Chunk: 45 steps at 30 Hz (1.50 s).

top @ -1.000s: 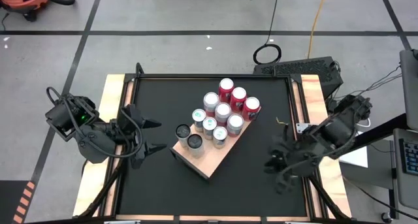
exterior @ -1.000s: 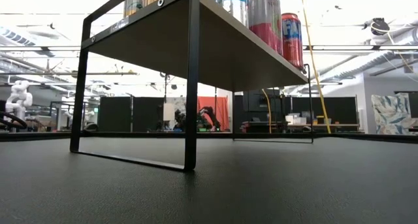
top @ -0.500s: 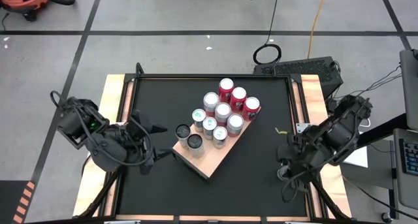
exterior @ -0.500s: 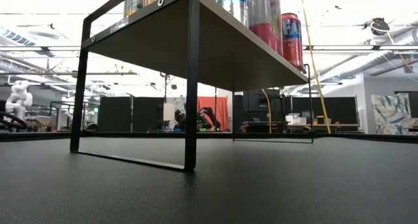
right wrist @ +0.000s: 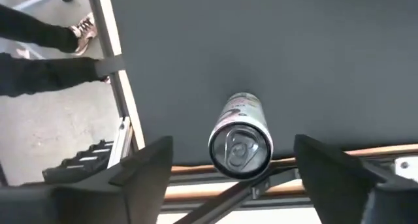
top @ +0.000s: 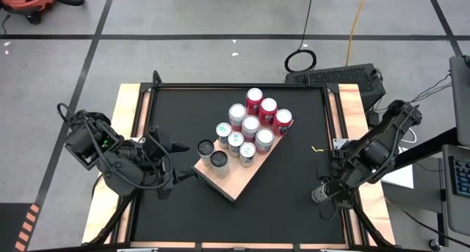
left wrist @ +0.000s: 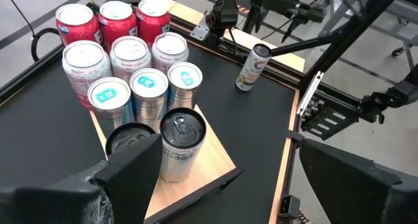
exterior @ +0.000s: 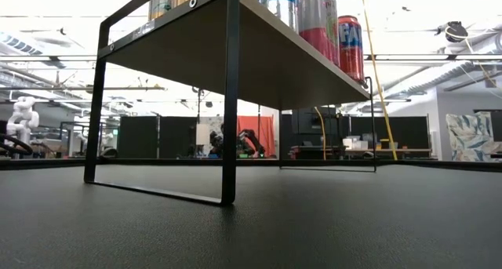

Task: Place canned beverage on shelf
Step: Put the white-yellow soda can on the shelf aligned with the white-yellow soda can

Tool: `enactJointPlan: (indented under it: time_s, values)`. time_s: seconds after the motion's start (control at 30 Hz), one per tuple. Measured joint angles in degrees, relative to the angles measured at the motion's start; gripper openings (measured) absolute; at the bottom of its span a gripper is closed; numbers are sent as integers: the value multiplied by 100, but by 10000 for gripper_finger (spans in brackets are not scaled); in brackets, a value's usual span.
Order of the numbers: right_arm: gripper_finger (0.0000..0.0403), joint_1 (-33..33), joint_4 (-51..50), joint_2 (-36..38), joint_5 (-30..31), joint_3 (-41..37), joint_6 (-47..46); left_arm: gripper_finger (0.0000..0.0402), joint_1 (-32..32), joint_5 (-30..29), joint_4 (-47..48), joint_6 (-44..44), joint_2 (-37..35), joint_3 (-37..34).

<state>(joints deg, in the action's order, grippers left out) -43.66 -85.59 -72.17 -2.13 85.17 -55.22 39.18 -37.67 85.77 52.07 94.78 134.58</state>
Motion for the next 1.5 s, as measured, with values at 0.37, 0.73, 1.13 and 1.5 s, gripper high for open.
enactJointPlan:
  time_s: [0.37, 0.73, 1.13, 1.5]
  values:
    - [331, -48, 661, 154, -253, -715, 647, 363, 33, -7, 31, -15, 0, 0]
    - [331, -79, 888, 143, -257, -1446, 496, 363, 33, -11, 50, -144, 0, 0]
    - [325, -83, 1309, 143, -547, -2093, 250, 363, 33, -9, 43, -142, 0, 0]
    - [320, -83, 1485, 143, -559, -2381, -147, 363, 33, -9, 27, -33, -2, 0]
